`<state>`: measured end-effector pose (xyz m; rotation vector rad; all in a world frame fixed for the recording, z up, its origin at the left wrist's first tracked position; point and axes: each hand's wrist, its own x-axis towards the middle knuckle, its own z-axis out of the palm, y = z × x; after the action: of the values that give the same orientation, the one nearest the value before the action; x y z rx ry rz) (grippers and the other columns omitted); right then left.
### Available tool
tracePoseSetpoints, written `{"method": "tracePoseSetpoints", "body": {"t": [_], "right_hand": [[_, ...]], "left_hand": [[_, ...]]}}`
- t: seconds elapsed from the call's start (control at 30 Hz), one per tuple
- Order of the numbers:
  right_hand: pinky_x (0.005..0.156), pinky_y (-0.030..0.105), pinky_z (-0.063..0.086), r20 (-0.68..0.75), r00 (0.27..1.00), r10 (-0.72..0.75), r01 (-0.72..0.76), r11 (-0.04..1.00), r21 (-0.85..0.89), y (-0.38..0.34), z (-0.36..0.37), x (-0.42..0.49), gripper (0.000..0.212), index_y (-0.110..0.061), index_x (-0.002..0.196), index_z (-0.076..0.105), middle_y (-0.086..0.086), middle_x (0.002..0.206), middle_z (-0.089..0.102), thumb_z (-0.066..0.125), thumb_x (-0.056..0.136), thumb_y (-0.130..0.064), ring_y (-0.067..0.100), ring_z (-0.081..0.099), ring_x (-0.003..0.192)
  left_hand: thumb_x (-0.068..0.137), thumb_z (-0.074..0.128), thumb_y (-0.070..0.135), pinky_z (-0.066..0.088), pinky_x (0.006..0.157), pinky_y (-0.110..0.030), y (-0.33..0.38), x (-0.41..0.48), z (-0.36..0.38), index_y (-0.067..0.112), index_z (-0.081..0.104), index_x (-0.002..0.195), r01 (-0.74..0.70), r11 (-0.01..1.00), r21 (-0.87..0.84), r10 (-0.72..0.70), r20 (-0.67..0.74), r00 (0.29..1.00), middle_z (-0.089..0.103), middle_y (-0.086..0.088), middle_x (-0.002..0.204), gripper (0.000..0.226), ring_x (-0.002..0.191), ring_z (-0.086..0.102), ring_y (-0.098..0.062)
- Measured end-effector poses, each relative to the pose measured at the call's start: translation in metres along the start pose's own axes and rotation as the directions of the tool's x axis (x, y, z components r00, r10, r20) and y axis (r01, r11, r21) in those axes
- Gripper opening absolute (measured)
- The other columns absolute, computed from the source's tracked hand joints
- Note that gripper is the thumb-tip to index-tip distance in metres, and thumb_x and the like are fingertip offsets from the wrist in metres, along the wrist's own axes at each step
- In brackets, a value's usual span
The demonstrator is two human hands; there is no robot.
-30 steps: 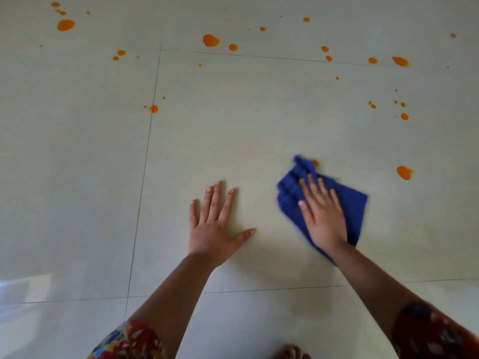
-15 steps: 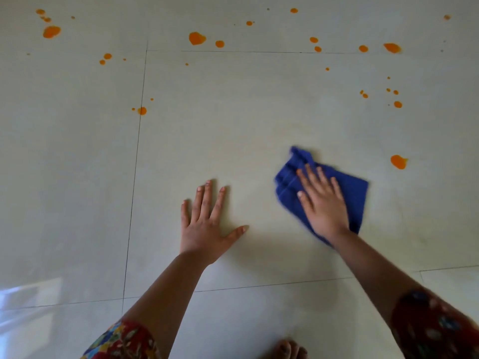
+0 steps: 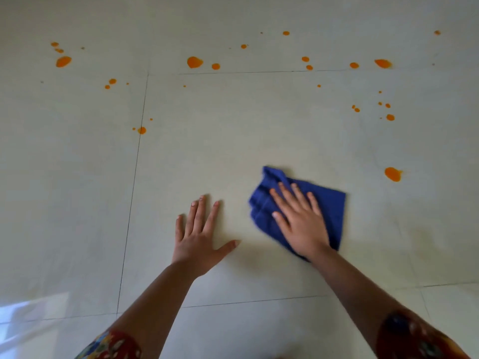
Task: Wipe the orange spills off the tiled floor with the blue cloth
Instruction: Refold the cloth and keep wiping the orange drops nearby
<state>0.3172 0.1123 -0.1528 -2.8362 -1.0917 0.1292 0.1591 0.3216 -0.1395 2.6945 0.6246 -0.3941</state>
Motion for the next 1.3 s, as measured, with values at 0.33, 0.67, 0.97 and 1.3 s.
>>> {"method": "tracePoseSetpoints", "body": {"t": [0.33,0.67,0.97,1.3], "right_hand": [[0.117,0.053,0.015,0.003,1.000,0.017,-0.018,0.999,0.051,-0.048,0.003,0.067,0.060,-0.025,0.152,0.029,-0.003,0.159,0.026,0.025,0.096,-0.047,0.026,0.022,0.147],[0.114,0.053,-0.006,0.060,0.931,0.361,-0.366,0.924,0.108,-0.045,0.001,0.093,0.057,-0.030,0.154,0.007,-0.006,0.163,0.003,0.019,0.101,-0.044,0.027,-0.002,0.150],[0.101,0.075,0.023,0.237,0.939,-0.248,0.271,0.960,-0.066,-0.041,-0.004,0.068,0.058,-0.042,0.150,0.019,-0.010,0.160,0.020,0.020,0.095,-0.059,0.033,0.019,0.146],[0.095,0.070,0.037,0.515,0.839,-0.178,0.286,0.948,-0.138,-0.124,-0.006,0.141,0.066,-0.029,0.154,0.016,-0.002,0.160,0.023,0.002,0.098,-0.060,0.035,0.028,0.143]], "left_hand": [[0.093,0.043,0.057,0.012,0.120,-0.035,-0.011,0.010,-0.051,0.037,-0.001,0.153,-0.128,0.977,0.169,0.100,0.160,0.982,-0.010,0.010,0.162,0.077,0.150,0.005,-0.013],[0.098,0.031,0.056,0.008,0.119,-0.034,-0.027,0.054,-0.121,0.031,-0.008,0.153,-0.455,0.782,0.425,0.208,0.511,0.834,-0.007,0.007,0.163,0.072,0.150,0.001,-0.012],[0.055,-0.014,0.091,0.010,0.118,-0.028,-0.089,0.065,-0.146,0.033,-0.005,0.153,-0.487,0.827,0.281,0.333,0.453,0.827,-0.002,0.011,0.162,0.114,0.149,0.004,-0.010],[0.089,0.023,0.064,0.002,0.119,-0.031,-0.210,0.108,-0.146,0.034,-0.001,0.153,-0.296,0.951,0.089,0.286,0.115,0.951,-0.014,0.016,0.158,0.075,0.149,-0.005,-0.010]]}}
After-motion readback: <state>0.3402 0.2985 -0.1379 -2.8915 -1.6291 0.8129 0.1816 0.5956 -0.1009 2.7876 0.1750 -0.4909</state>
